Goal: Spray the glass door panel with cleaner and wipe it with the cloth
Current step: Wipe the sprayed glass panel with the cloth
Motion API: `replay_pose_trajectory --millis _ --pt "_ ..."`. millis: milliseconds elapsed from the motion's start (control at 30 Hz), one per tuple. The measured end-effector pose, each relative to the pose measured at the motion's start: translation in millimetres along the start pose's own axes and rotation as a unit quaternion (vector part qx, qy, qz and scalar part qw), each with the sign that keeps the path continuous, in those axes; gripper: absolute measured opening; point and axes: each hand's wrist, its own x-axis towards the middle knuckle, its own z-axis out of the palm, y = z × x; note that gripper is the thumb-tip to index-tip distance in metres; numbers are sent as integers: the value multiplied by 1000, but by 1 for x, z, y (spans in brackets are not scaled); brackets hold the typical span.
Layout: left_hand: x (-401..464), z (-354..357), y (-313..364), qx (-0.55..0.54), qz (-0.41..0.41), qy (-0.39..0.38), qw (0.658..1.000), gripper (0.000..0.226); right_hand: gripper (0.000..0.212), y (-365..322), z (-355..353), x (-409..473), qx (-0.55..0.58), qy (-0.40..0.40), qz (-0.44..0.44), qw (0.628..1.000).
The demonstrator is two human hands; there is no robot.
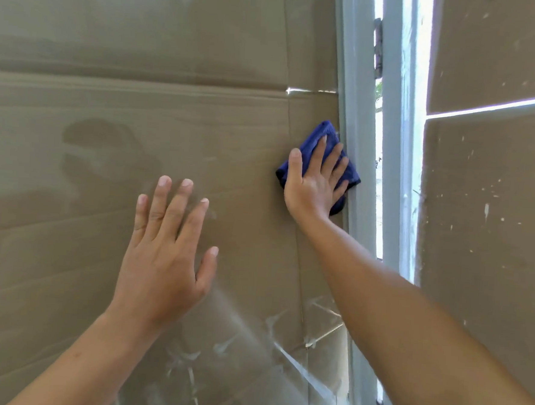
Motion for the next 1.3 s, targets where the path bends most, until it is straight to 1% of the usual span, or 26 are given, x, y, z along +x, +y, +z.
replay_pose_trajectory --millis 100,167,333,433,533,667,800,933,1000,1033,1067,1167,1200,1233,1300 --pt "2 -3 -3 6 1 -1 1000 65 71 -16 -11 25 1 0 -29 1000" --pt "-1 -4 -2 4 -1 -7 1000 65 71 -10 -12 23 -3 1 -47 999" --pt "-24 4 6 -4 -1 -32 999 69 70 49 1 -20 -18 -2 -67 998" --pt "-41 12 17 -12 5 -48 999 70 74 87 11 -53 -22 -18 -58 998" --pt "-60 20 27 -12 9 -71 997 69 69 119 19 -83 -12 -30 -46 998" --pt "-81 29 30 5 5 -95 995 68 69 160 35 -121 -4 -39 -10 999" --pt "-92 37 36 20 10 -104 994 68 75 194 48 -159 14 -53 61 997" --pt "-95 42 38 25 -4 -97 995 67 91 201 57 -187 49 -44 148 987" --pt "-96 43 38 18 -7 -91 996 68 94 195 59 -190 69 -40 176 981" --pt "-96 43 37 12 -7 -89 996 68 92 190 61 -191 72 -42 175 981" --pt "-96 44 37 6 -8 -86 996 68 88 184 63 -195 67 -45 154 985" --pt "-96 45 35 -6 -14 -74 997 68 78 177 75 -218 13 -46 14 999" --pt "-96 45 35 -8 -15 -70 997 68 77 178 77 -222 5 -46 -9 999" --pt "-96 45 35 -10 -16 -68 997 68 77 179 78 -221 10 -47 -6 999" --pt "-97 46 35 -16 -18 -66 998 68 81 176 76 -213 42 -38 52 997"
